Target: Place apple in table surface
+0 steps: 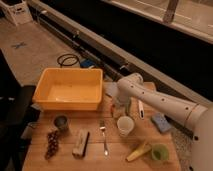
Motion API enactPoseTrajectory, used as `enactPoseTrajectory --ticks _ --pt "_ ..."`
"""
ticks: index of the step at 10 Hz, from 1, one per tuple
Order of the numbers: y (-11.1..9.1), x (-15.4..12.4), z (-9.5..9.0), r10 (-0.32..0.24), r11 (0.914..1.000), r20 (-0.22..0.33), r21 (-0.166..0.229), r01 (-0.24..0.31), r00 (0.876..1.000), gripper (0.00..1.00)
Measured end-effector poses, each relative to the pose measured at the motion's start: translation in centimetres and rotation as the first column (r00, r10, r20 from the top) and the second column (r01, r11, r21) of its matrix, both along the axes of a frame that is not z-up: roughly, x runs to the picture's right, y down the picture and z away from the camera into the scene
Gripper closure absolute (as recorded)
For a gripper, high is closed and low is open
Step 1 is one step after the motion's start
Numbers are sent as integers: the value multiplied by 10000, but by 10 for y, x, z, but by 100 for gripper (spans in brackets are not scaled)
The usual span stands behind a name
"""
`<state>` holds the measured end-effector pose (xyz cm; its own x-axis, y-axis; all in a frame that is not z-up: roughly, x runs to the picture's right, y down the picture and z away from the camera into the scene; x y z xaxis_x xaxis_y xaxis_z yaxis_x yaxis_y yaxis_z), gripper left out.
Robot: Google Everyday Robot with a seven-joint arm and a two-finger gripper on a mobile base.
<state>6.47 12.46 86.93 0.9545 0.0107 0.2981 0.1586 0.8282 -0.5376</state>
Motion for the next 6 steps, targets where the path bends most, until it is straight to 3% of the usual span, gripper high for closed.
enactPoseTrajectory --ticks 3,4,6 --pt "-15 16 8 -34 9993 -100 359 38 9999 35" --pt "-15 16 10 -40 9993 -81 379 43 10000 40" --pt "-8 18 12 28 9994 6 357 -29 10000 59"
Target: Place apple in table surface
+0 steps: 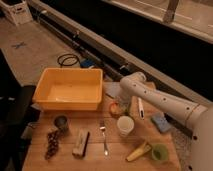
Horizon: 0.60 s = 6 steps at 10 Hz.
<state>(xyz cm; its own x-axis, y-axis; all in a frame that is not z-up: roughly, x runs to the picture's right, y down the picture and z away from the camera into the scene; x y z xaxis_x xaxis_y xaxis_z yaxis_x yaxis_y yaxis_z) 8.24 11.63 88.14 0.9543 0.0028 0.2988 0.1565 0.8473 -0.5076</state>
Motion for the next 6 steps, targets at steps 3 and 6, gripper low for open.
enactPoseTrajectory --ticks 3,6 --pt "9 -2 -5 196 9998 173 15 -197 9997 91" --pt "-5 4 -37 412 9984 15 385 -412 9992 100"
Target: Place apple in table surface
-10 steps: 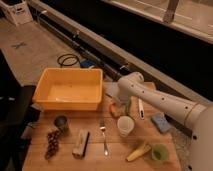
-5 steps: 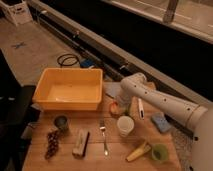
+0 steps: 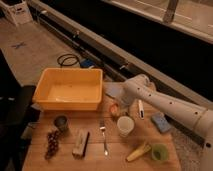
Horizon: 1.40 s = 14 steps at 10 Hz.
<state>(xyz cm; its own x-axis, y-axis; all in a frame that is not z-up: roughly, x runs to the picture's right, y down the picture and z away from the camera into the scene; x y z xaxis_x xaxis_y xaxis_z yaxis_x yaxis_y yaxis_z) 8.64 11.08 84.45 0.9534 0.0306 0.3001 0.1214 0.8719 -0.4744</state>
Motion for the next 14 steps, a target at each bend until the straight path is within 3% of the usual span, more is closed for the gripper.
enactPoseTrajectory --ticks 3,5,7,10,14 --pt "-25 12 -43 199 9981 -240 589 -185 9995 100" --pt "-32 12 -53 155 9976 -297 683 -134 9994 100" --pt "-28 8 -46 -5 9986 -310 530 21 9995 100" --pt "-8 -10 -20 -236 9997 -158 92 237 9996 97" --pt "11 -14 -7 160 9992 134 -370 -155 9998 60"
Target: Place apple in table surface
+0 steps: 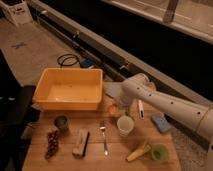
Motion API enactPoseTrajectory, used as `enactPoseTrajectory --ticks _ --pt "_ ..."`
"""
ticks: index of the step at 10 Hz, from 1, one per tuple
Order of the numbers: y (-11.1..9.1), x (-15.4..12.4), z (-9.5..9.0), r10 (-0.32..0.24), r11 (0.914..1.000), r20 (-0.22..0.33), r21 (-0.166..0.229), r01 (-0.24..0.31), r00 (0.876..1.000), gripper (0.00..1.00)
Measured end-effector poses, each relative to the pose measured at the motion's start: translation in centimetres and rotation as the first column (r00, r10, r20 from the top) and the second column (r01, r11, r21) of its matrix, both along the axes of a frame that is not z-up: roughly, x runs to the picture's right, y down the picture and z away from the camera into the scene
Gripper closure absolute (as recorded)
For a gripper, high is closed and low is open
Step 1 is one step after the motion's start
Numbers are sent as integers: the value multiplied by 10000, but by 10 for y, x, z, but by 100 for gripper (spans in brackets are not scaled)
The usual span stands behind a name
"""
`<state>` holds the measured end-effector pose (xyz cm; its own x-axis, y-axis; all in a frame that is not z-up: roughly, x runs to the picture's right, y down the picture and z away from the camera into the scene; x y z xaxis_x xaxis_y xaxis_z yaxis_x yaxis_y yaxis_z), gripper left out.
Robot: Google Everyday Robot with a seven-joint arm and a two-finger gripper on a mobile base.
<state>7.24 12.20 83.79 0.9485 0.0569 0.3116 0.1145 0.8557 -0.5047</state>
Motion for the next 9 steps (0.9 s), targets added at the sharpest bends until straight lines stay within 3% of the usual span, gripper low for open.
enactPoseTrajectory --ticks 3,4,5,9 --pt "11 -2 7 440 9987 280 -276 -432 9986 28" --pt "14 0 9 743 9966 390 -376 -728 9965 22" --pt "16 3 10 1076 9934 517 -453 -1053 9929 20" --pt "15 1 10 1097 9933 556 -438 -1074 9924 20"
